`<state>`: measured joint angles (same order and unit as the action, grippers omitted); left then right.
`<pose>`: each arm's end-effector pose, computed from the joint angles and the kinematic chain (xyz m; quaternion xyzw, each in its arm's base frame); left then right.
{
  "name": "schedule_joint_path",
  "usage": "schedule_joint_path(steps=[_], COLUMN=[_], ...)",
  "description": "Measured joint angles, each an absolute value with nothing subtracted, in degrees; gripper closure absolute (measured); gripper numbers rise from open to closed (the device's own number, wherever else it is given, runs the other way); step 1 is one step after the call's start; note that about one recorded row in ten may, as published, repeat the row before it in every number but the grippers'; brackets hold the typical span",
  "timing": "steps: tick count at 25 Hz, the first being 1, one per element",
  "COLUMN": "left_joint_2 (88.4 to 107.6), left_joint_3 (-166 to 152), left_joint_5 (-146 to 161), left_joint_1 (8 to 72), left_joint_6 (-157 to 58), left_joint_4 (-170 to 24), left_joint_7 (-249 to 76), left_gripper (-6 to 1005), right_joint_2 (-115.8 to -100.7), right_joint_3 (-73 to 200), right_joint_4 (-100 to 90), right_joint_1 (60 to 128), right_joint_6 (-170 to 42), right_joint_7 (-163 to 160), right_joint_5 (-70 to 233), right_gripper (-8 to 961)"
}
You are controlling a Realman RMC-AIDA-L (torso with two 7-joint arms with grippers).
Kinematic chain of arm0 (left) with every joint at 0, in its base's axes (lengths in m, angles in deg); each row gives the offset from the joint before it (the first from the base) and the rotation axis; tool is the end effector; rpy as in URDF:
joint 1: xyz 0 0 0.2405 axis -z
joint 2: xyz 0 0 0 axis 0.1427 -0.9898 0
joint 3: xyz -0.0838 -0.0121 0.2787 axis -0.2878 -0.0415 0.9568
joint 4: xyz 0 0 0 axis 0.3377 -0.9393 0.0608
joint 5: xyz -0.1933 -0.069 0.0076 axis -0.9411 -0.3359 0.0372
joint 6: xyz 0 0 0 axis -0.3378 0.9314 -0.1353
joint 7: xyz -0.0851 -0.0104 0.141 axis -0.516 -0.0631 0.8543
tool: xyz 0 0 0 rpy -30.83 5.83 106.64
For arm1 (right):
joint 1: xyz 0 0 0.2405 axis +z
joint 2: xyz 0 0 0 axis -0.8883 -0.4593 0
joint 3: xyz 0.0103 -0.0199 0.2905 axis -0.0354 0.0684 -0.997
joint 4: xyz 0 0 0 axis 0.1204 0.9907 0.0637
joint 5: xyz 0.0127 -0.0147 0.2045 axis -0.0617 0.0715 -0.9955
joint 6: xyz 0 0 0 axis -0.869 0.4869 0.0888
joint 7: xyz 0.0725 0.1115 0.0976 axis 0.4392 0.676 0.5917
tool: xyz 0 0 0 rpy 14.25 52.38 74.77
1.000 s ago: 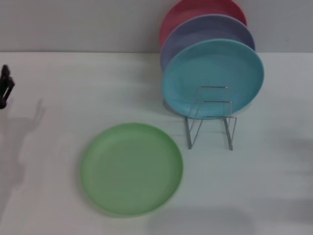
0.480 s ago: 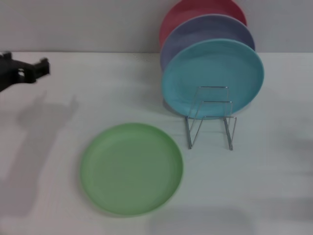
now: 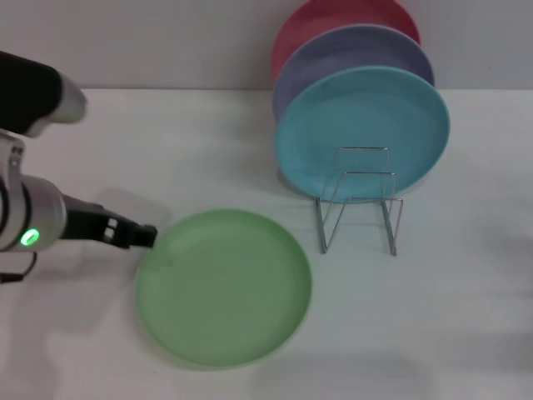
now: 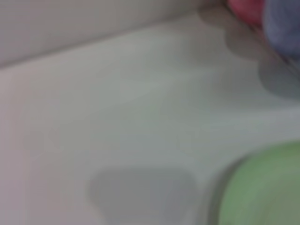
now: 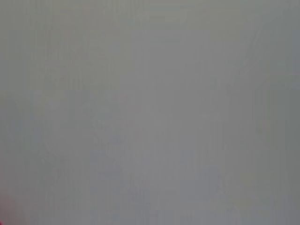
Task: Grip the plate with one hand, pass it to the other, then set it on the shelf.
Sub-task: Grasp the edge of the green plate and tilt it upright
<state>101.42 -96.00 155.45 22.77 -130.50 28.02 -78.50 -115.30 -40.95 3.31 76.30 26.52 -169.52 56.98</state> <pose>-0.2323 0.3360 -0.0209 -0.8424 -0.3929 0.0969 0.3557 0.4099 0.2792 0.0338 -0.5738 0.2396 0.3270 0.7117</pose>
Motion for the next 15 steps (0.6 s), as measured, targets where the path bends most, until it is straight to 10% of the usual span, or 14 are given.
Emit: schedule_joint_path(steps=[15], left_joint_2=[101.66], left_joint_3=[-93.6], left_joint_5=[154.1], left_joint_1=[28.7], left_joint_6=[-130.8], left_joint_4=[15.6], left_joint_7=[-79.3], left_gripper=[204], right_joint_2=[-115.28], right_joint_3=[-41.0], right_joint_4=[3.2], right_joint_1=[76.3], right_joint_6=[26.5], right_joint_7=[-169.6], right_joint_5=[57.0], right_gripper=[194])
